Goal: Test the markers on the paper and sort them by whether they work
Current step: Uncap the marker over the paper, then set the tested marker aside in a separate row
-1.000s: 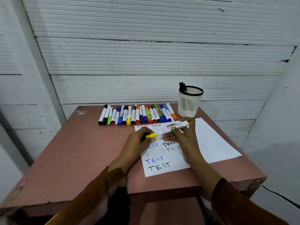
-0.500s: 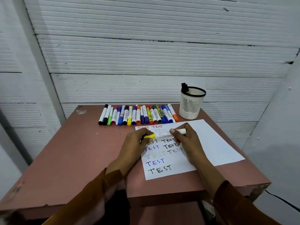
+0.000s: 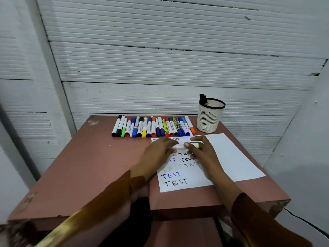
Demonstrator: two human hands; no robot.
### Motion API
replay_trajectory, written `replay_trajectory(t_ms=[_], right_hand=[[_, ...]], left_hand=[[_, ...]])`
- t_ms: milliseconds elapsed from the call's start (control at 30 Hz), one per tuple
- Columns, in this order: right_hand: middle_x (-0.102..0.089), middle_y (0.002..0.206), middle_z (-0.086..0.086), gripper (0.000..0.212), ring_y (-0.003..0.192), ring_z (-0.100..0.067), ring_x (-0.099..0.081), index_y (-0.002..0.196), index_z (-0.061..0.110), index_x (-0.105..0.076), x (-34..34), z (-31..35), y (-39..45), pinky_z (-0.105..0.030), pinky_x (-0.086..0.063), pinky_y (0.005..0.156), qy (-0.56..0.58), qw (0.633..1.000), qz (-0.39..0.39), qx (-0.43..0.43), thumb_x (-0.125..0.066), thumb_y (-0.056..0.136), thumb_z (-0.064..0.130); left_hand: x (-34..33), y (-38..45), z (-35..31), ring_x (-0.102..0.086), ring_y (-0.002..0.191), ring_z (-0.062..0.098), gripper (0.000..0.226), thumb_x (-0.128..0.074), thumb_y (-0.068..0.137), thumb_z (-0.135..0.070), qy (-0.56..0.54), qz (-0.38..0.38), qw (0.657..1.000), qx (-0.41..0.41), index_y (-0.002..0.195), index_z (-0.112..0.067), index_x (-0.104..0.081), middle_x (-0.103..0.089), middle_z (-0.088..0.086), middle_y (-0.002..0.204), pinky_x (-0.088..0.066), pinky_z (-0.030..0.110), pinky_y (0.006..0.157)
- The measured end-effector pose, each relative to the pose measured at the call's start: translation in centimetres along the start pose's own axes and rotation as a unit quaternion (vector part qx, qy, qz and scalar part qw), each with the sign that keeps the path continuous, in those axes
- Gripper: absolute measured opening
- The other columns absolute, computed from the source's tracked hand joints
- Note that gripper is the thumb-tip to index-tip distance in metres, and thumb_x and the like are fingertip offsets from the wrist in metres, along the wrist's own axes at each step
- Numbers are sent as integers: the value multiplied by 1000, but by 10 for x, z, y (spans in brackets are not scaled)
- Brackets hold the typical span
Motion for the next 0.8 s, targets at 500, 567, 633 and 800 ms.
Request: replay_trajectory(t_ms=[500,567,633,800], right_hand=[[-58,101,-11,11,87,-18,-49,98,4,-53,21,40,59,-25,-39,71,-210,972,-96,49,-58,90,10],[-58,107,-16,12,92,-23,-50,101,1,-54,25,35,69,-26,-37,76,-265,958,-105,37,-53,91,7],[-59,112,-19,16,102,-30,-53,106,-2,-56,26,30,76,-28,-38,80,-315,943,-98,29,-50,91,3],[-63,111,-19,22,102,-33,-56,107,2,-60,15,13,90,-32,-43,85,-416,908,-36,32,-45,92,3]], left_hand=[[44,-17,133,-49,105,27,32,-57,89,-18,133,-43,976,165,120,-15,-57,-57,10,111,-36,35,89],[47,-17,133,-49,101,25,21,-56,89,-18,136,-65,973,178,110,-14,-54,-58,7,107,-34,32,86],[45,-18,129,-49,101,24,14,-51,90,-16,149,-68,972,166,103,-14,-54,-58,6,107,-33,32,89],[43,-17,124,-45,113,26,19,-53,90,-15,167,-73,975,129,108,-16,-60,-53,6,123,-31,36,96]])
Point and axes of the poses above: each hand's wrist, its own y-axis towards the middle knuckle, its own x-axis out of the back of the hand, z = x × y, the point moved 10 cm from there along y, towards the middle knuckle
